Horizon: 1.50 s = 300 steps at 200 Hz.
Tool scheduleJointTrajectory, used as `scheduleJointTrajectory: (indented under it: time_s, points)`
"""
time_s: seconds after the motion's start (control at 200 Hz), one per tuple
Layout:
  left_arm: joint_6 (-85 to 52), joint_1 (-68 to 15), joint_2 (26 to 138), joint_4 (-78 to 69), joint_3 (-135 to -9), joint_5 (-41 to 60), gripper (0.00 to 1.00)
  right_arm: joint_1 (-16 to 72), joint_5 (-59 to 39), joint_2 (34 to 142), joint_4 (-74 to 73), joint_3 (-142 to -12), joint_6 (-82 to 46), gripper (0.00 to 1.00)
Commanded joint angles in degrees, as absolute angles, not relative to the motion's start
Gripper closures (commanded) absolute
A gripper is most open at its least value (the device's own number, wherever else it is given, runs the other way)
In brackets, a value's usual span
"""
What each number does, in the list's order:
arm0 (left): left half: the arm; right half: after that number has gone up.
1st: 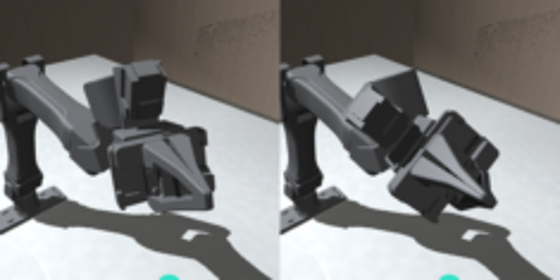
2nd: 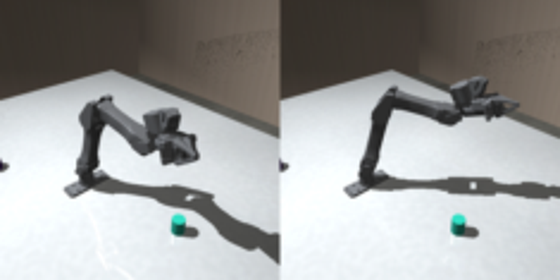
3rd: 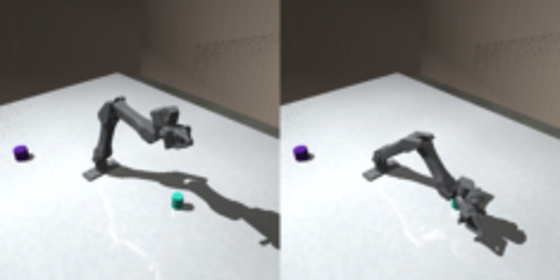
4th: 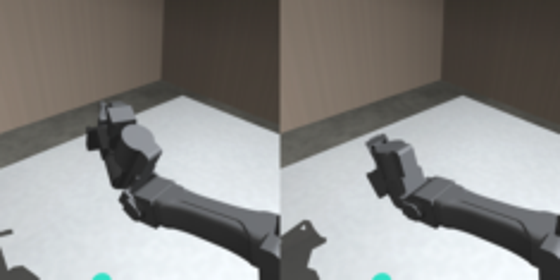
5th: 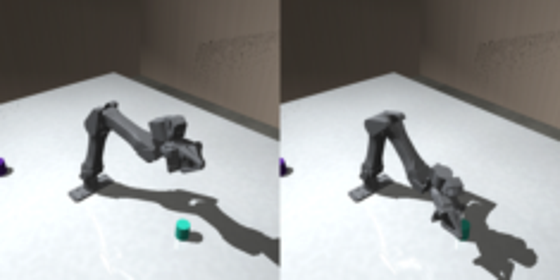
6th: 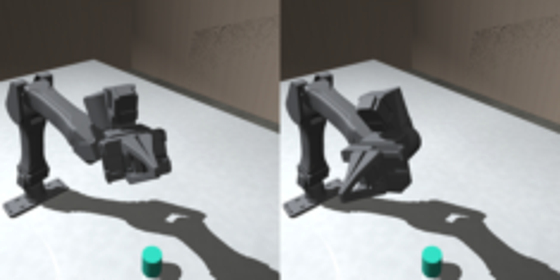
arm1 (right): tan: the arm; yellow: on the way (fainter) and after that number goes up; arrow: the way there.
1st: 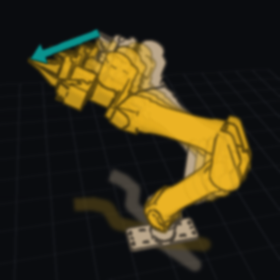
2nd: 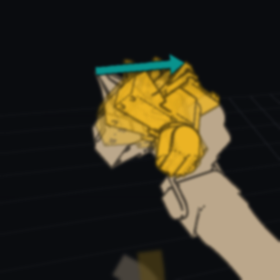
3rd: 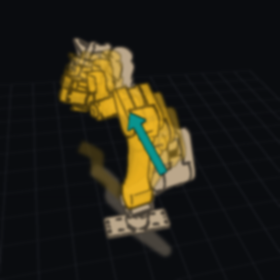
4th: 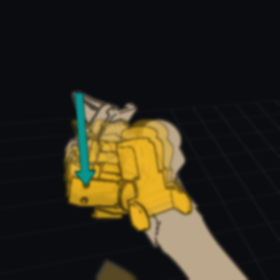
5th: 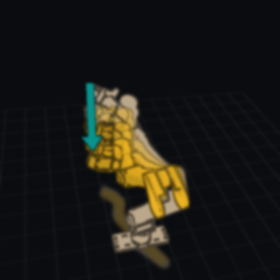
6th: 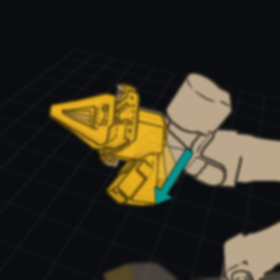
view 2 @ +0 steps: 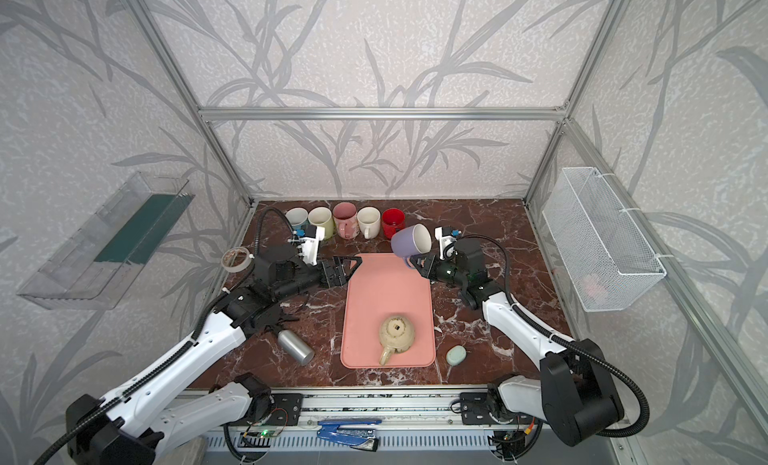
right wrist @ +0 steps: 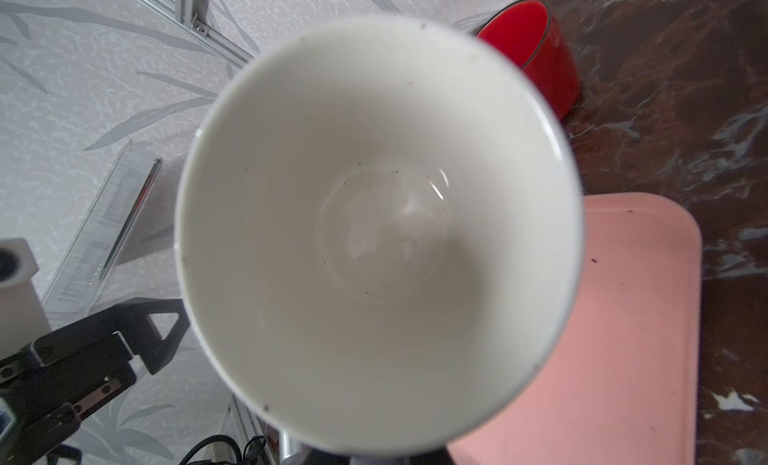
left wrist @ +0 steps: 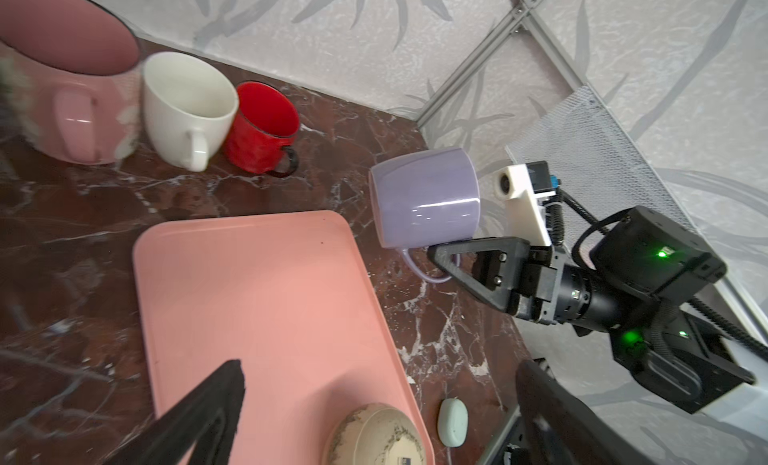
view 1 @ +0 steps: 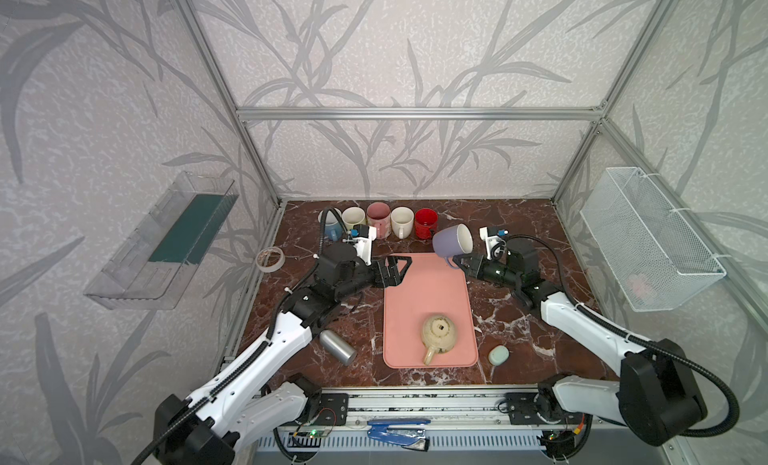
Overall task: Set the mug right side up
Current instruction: 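Carry the lavender mug beside the red mug with the right gripper while the left withdraws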
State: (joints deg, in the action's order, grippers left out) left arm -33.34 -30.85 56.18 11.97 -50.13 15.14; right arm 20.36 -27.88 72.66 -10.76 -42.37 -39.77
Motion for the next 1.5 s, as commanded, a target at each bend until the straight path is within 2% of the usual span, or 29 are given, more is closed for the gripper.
scheduleJointTrajectory:
  time_s: [0.0, 0.215, 0.455, 0.775, 1.495]
  points:
    - [-27.3, -30.6, 53.3, 26.4, -53.2, 6.7, 0.01, 20.0, -23.1, 71.0, -5.3, -47.7, -33.0, 1.00]
    - [-21.7, -30.6, 49.3, 36.8, -56.4, -0.2, 0.01, 20.0, -16.7, 74.1, 4.4, -53.8, -27.2, 1.00]
    - [-17.0, -30.6, 46.2, 42.8, -56.7, -2.9, 0.01, 20.0, -10.6, 77.9, 11.4, -60.2, -22.4, 1.00]
    - [-16.0, -30.6, 43.9, 41.6, -50.3, -3.6, 0.01, 20.0, -5.6, 85.0, 18.7, -70.1, -18.1, 1.00]
    - [-14.2, -30.7, 44.3, 43.8, -49.4, -3.0, 0.01, 19.3, 2.7, 105.4, 28.6, -89.9, -11.7, 1.00]
